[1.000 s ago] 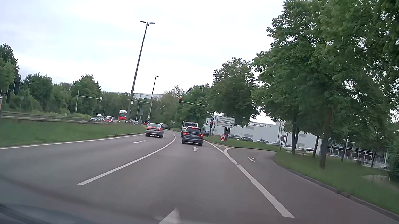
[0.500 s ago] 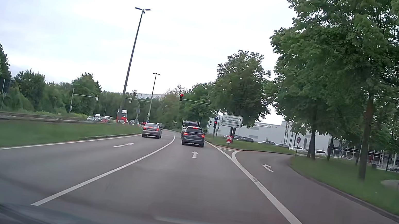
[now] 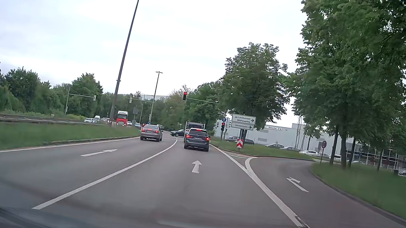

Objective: Follow the waypoints while adhering to traffic rules and regulations

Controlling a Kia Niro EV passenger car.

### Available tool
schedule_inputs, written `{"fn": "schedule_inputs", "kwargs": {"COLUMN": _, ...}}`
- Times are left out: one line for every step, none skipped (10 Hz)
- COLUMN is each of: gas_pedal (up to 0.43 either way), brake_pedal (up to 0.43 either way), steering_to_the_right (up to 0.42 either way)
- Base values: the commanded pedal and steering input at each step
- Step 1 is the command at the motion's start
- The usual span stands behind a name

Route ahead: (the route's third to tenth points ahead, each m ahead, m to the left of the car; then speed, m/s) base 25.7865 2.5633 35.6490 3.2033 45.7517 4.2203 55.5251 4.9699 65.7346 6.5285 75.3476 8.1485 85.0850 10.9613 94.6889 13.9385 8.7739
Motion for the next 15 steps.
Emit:
{"fn": "schedule_inputs", "kwargs": {"gas_pedal": 0.0, "brake_pedal": 0.134, "steering_to_the_right": -0.011}}
{"fn": "schedule_inputs", "kwargs": {"gas_pedal": 0.0, "brake_pedal": 0.134, "steering_to_the_right": -0.01}}
{"fn": "schedule_inputs", "kwargs": {"gas_pedal": 0.0, "brake_pedal": 0.14, "steering_to_the_right": -0.01}}
{"fn": "schedule_inputs", "kwargs": {"gas_pedal": 0.0, "brake_pedal": 0.146, "steering_to_the_right": -0.01}}
{"fn": "schedule_inputs", "kwargs": {"gas_pedal": 0.0, "brake_pedal": 0.146, "steering_to_the_right": -0.01}}
{"fn": "schedule_inputs", "kwargs": {"gas_pedal": 0.0, "brake_pedal": 0.146, "steering_to_the_right": -0.011}}
{"fn": "schedule_inputs", "kwargs": {"gas_pedal": 0.0, "brake_pedal": 0.146, "steering_to_the_right": -0.01}}
{"fn": "schedule_inputs", "kwargs": {"gas_pedal": 0.0, "brake_pedal": 0.146, "steering_to_the_right": -0.011}}
{"fn": "schedule_inputs", "kwargs": {"gas_pedal": 0.0, "brake_pedal": 0.152, "steering_to_the_right": -0.011}}
{"fn": "schedule_inputs", "kwargs": {"gas_pedal": 0.0, "brake_pedal": 0.152, "steering_to_the_right": -0.011}}
{"fn": "schedule_inputs", "kwargs": {"gas_pedal": 0.0, "brake_pedal": 0.152, "steering_to_the_right": -0.011}}
{"fn": "schedule_inputs", "kwargs": {"gas_pedal": 0.0, "brake_pedal": 0.152, "steering_to_the_right": -0.011}}
{"fn": "schedule_inputs", "kwargs": {"gas_pedal": 0.0, "brake_pedal": 0.165, "steering_to_the_right": -0.013}}
{"fn": "schedule_inputs", "kwargs": {"gas_pedal": 0.0, "brake_pedal": 0.183, "steering_to_the_right": -0.017}}
{"fn": "schedule_inputs", "kwargs": {"gas_pedal": 0.0, "brake_pedal": 0.189, "steering_to_the_right": -0.018}}
